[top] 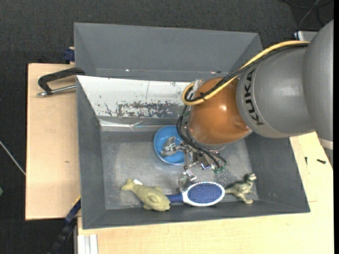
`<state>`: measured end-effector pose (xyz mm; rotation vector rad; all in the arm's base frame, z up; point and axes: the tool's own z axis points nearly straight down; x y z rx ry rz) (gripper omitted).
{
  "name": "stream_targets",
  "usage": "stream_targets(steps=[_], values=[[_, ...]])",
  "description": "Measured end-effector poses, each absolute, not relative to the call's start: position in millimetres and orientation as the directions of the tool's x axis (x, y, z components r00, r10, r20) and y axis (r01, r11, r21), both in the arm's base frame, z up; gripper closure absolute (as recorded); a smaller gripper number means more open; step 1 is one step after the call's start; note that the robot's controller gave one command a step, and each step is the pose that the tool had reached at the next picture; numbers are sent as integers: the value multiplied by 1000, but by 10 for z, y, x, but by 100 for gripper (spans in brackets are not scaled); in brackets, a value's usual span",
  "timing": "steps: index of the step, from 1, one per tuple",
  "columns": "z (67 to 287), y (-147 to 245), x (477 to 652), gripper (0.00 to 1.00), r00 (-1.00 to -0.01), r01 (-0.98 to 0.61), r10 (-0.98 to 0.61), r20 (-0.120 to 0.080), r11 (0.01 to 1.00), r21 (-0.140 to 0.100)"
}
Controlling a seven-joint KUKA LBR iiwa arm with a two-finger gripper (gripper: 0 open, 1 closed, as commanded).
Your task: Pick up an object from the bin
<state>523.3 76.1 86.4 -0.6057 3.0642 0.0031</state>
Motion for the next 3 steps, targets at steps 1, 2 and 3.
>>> stream_targets(steps=[1, 2, 3], values=[[792, 465, 5620, 0, -934, -358, -358, -10, 934, -2], [819, 495, 5608, 100, -933, -361, -361, -6, 933, 2], [2196, 566, 5553, 100, -925, -378, -378, -15, 926, -3]])
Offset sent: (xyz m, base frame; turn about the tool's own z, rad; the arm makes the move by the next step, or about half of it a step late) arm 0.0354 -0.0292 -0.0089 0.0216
